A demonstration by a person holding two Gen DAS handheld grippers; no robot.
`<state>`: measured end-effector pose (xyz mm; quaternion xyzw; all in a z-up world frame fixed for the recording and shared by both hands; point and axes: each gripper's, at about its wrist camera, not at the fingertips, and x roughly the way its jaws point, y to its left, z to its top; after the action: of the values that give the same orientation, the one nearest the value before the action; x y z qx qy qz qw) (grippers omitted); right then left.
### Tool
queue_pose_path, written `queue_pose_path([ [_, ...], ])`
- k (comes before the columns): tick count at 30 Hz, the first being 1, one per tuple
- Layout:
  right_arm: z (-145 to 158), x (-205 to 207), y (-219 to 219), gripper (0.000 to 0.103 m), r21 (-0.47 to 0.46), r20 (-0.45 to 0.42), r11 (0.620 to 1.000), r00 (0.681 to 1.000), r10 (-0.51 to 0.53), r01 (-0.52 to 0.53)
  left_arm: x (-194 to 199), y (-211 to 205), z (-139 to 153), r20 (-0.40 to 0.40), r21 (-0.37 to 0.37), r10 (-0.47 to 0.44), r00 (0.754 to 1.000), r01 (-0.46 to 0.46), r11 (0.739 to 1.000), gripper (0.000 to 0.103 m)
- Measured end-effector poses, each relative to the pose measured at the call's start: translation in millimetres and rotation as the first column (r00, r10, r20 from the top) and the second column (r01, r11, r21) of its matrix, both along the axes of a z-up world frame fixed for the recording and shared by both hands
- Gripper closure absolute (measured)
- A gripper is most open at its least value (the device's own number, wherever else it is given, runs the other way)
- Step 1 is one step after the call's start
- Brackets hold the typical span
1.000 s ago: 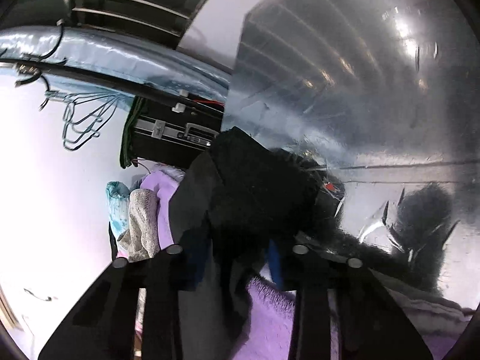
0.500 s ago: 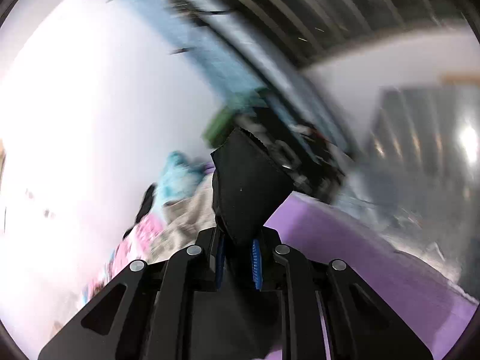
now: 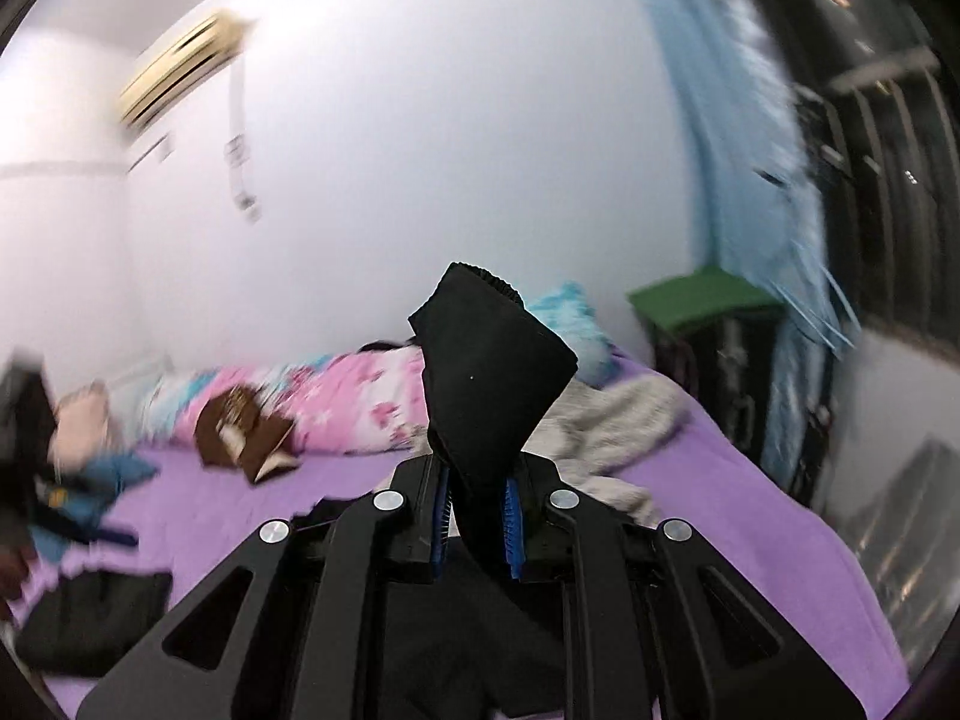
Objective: Fold large clothes
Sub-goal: 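Carry the held sleeve with the right gripper across the jacket toward the left gripper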
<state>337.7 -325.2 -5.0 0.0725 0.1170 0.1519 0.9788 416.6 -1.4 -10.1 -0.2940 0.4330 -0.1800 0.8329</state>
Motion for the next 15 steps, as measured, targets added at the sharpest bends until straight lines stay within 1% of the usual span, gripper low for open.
queue_pose_path([
  [1, 1, -7, 16, 0.089, -0.034, 0.013, 0.999, 1.000, 0.021, -0.020, -2, -1, 7, -0.007, -0.038, -0.012, 1.000, 0.012, 0.999, 0.006],
  [3, 0, -16, 40, 0.089, -0.096, 0.035, 0.994, 0.998, 0.053, -0.049, -7, 0, 19, -0.014, -0.088, -0.028, 1.000, 0.026, 0.996, 0.006],
  [4, -1, -24, 58, 0.090, -0.143, 0.050, 0.987, 0.996, 0.076, -0.068, -8, 1, 24, -0.017, -0.103, -0.031, 0.999, 0.030, 0.994, 0.006],
  [6, -4, -40, 86, 0.090, -0.208, 0.071, 0.974, 0.991, 0.109, -0.092, -10, 3, 30, -0.032, -0.118, -0.041, 0.999, 0.037, 0.992, 0.006],
  [7, -5, -48, 101, 0.090, -0.245, 0.083, 0.965, 0.990, 0.118, -0.094, -11, 5, 32, -0.038, -0.122, -0.044, 0.998, 0.039, 0.992, 0.006],
  [8, -9, -60, 119, 0.090, -0.307, 0.117, 0.948, 0.985, 0.124, -0.083, -11, 9, 32, -0.060, -0.142, -0.047, 0.997, 0.038, 0.989, 0.006],
  [9, -11, -66, 130, 0.091, -0.336, 0.131, 0.938, 0.982, 0.132, -0.082, -12, 14, 30, -0.084, -0.175, -0.047, 0.995, 0.031, 0.984, 0.006],
  [10, -16, -75, 144, 0.091, -0.381, 0.142, 0.921, 0.978, 0.150, -0.086, -13, 19, 28, -0.105, -0.196, -0.038, 0.994, 0.017, 0.980, 0.006],
  [11, -19, -80, 153, 0.091, -0.405, 0.147, 0.910, 0.976, 0.158, -0.086, -13, 24, 25, -0.133, -0.208, -0.024, 0.991, -0.004, 0.978, 0.006],
  [13, -27, -93, 173, 0.091, -0.449, 0.151, 0.887, 0.969, 0.195, -0.108, -13, 33, 23, -0.164, -0.191, 0.006, 0.986, -0.038, 0.981, 0.006],
  [15, -32, -105, 191, 0.091, -0.490, 0.161, 0.864, 0.962, 0.220, -0.116, -15, 39, 18, -0.194, -0.185, 0.015, 0.981, -0.051, 0.981, 0.006],
])
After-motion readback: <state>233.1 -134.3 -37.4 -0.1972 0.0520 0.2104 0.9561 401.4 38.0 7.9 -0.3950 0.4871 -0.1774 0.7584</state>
